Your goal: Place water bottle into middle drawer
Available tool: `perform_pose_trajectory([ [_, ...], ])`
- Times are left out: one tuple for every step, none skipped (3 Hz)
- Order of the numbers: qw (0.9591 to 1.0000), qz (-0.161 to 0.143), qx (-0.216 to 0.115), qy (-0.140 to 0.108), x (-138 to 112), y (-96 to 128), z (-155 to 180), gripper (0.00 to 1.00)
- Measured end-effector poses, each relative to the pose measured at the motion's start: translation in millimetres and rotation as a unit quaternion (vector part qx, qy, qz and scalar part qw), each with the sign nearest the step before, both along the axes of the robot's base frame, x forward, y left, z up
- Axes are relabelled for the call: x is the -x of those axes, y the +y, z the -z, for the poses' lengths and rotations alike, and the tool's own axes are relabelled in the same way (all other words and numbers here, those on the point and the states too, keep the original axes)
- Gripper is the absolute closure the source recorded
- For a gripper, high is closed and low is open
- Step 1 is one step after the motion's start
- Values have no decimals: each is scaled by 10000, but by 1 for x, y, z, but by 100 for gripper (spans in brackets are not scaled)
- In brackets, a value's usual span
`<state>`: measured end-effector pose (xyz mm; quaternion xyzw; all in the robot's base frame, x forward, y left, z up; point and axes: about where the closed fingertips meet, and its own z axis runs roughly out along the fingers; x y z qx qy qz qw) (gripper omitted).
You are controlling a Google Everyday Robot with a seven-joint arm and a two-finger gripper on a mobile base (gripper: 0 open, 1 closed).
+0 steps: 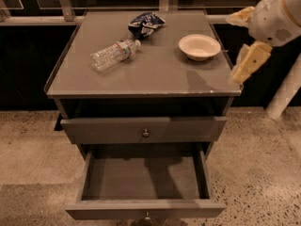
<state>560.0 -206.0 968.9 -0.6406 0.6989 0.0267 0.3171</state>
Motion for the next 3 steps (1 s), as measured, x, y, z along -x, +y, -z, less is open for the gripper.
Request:
perform_pose_trajectory([
  [9981, -489, -366, -77, -57, 23, 11, 0],
  [9926, -1017, -658, -2, -105, 69, 22, 0],
  [9920, -1010, -722, -215, -117, 70, 6, 0],
])
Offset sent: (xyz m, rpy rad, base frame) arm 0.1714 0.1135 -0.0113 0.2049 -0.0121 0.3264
